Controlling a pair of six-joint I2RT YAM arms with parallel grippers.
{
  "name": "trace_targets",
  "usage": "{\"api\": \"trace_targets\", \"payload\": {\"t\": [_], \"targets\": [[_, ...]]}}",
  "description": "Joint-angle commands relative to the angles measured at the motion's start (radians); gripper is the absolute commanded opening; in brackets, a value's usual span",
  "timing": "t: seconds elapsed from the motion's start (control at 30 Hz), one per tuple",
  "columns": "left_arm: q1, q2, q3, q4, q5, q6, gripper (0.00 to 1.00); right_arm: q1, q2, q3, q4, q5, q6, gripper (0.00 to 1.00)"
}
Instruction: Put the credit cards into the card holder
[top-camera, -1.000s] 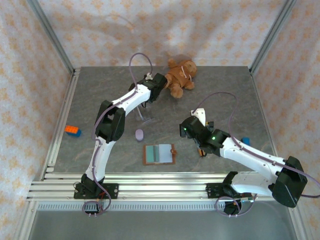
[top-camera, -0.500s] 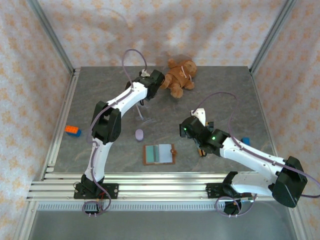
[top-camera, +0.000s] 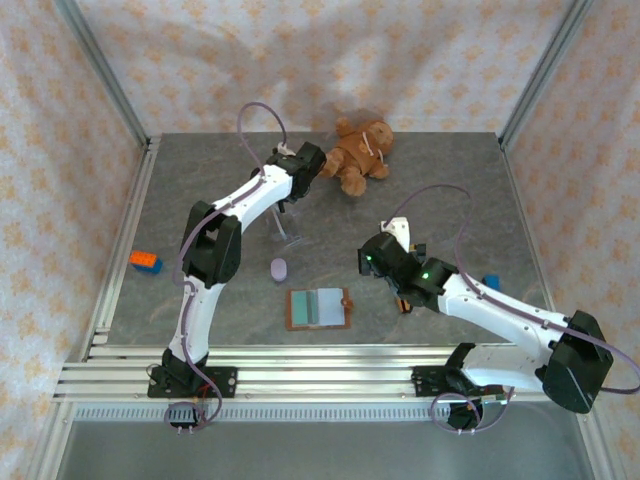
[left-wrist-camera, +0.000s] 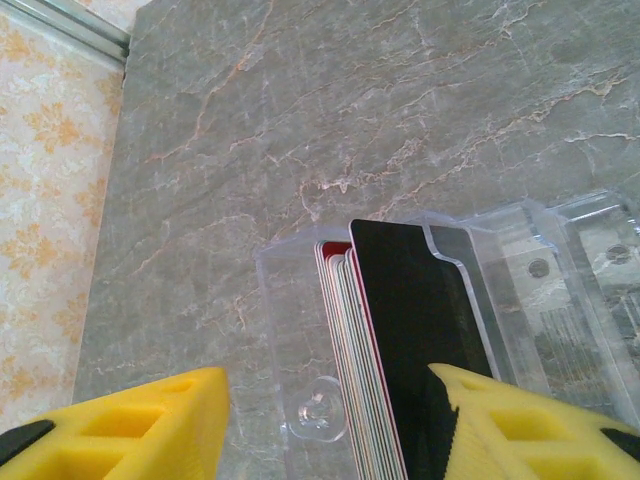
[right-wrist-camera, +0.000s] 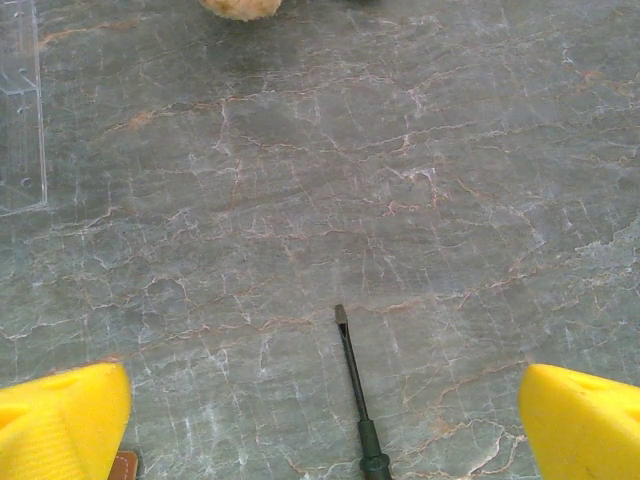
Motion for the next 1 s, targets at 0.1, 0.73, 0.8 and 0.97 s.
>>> {"api": "trace_targets", "payload": {"t": [0.1,0.73,0.8,0.97], "targets": [[0.014,0.010,0.029,-0.063,-0.032,-0.043,0.56,-0.005,0.000,0.010,-0.015,0.013,0.011,0.99],[0.012,-0.048,0.011,-0.049,-0.011,-0.040,0.32,-0.005,0.005,0.010,-0.016,0.018,0.014,0.99],[0.013,-0.068,-0.017,-0.025,0.011,-0.065,0.32,-0.005,0.005,0.012,-0.018,0.018,0.014,0.99],[0.029,-0.100,-0.063,0.007,0.071,-0.117,0.32,-0.005,0.003,0.010,-0.021,0.021,0.015,0.99]]}}
